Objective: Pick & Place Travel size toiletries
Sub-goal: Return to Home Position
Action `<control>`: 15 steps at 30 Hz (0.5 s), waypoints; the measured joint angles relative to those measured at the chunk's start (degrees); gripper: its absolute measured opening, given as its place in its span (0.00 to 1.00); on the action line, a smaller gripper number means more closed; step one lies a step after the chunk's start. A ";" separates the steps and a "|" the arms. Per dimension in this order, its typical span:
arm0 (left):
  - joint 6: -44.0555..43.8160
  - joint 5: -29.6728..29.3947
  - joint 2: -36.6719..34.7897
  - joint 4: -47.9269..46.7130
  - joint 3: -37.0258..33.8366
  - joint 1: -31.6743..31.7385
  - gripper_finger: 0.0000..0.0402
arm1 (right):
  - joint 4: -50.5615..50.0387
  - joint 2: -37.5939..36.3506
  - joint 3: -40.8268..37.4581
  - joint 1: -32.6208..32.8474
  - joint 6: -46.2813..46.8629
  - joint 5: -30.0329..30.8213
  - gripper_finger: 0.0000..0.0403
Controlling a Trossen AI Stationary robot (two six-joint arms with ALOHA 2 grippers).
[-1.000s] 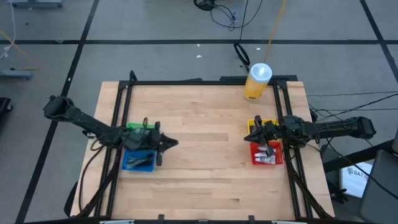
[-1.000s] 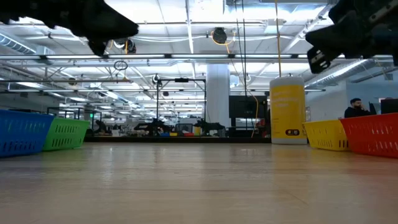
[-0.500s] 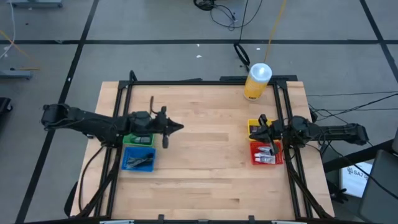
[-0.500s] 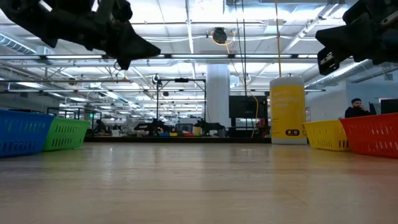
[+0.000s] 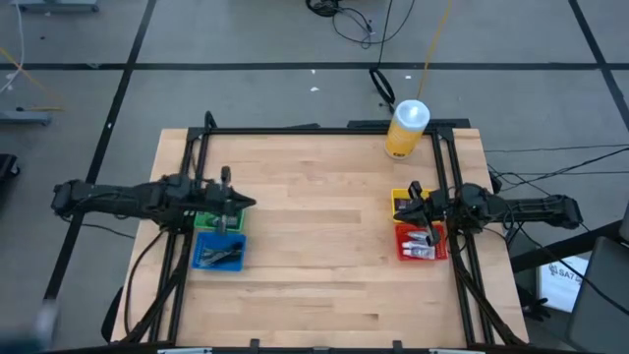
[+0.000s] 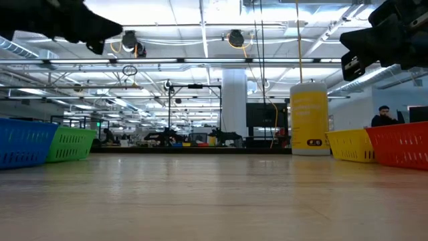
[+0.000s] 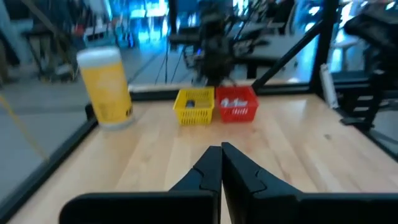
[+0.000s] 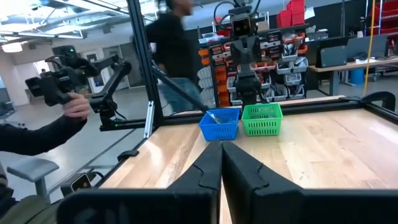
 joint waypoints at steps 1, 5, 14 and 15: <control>0.77 0.07 -2.34 0.11 -1.19 -0.31 0.02 | 0.01 0.00 0.00 0.00 0.00 0.02 0.01; 1.77 -0.22 -9.22 -0.09 -4.66 -0.70 0.01 | 0.00 0.00 -0.02 0.00 0.00 0.02 0.01; 0.65 -0.35 -11.81 -0.29 -5.80 -0.70 0.07 | -0.01 0.00 -0.04 0.00 -0.02 0.04 0.01; 0.64 -0.35 -11.81 -0.27 -5.80 -0.70 0.08 | -0.01 0.00 -0.04 0.00 -0.02 0.06 0.01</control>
